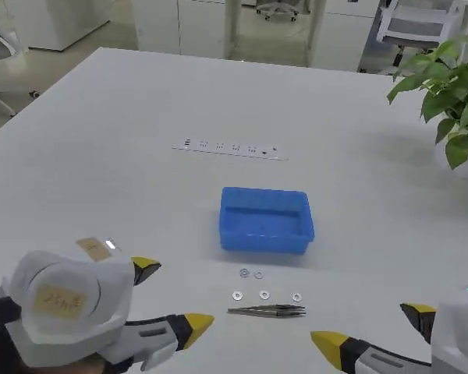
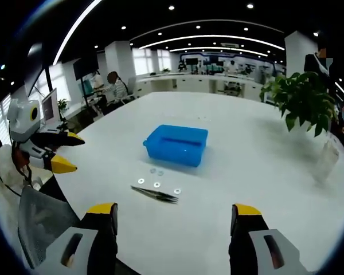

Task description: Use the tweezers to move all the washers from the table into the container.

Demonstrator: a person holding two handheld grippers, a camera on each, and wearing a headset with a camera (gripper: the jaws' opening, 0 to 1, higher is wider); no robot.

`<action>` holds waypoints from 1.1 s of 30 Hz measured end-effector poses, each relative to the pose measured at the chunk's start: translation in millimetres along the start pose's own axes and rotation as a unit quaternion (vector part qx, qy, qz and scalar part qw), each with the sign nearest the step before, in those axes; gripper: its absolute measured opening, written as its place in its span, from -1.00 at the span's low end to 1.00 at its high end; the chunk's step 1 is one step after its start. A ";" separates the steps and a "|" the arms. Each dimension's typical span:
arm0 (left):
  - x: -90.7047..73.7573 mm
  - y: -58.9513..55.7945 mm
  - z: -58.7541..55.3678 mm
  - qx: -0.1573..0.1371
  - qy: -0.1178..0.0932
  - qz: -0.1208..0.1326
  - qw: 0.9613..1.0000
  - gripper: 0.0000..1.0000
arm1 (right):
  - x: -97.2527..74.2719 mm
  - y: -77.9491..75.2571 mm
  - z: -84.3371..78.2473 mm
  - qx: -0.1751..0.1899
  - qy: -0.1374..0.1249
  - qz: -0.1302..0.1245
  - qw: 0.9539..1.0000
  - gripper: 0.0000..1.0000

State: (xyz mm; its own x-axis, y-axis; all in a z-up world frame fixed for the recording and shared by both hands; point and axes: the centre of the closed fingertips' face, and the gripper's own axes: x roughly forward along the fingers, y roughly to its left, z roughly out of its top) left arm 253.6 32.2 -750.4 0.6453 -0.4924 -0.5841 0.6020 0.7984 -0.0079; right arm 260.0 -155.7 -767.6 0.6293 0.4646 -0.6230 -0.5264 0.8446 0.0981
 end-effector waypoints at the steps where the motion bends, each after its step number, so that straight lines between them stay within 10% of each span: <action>1: 3.7 0.2 0.6 0.005 0.001 -0.002 1.000 0.00 | 0.6 -0.4 -0.7 -0.001 0.001 0.001 1.000 0.59; 13: 48.0 -5.2 -2.5 0.073 0.054 -0.072 0.993 -0.41 | 4.5 1.3 -10.7 0.004 0.016 0.013 1.000 0.55; 33: 109.6 -13.3 -47.9 0.149 0.157 -0.150 0.965 -0.72 | 13.7 0.7 -30.8 0.025 0.042 0.016 0.999 0.54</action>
State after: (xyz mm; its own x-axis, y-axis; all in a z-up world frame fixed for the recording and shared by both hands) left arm 293.8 -15.8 -853.2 0.2739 -0.5192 -0.8096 0.8785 0.4777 -0.0091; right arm 250.6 -157.0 -800.0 0.5608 0.4700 -0.6816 -0.5158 0.8423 0.1564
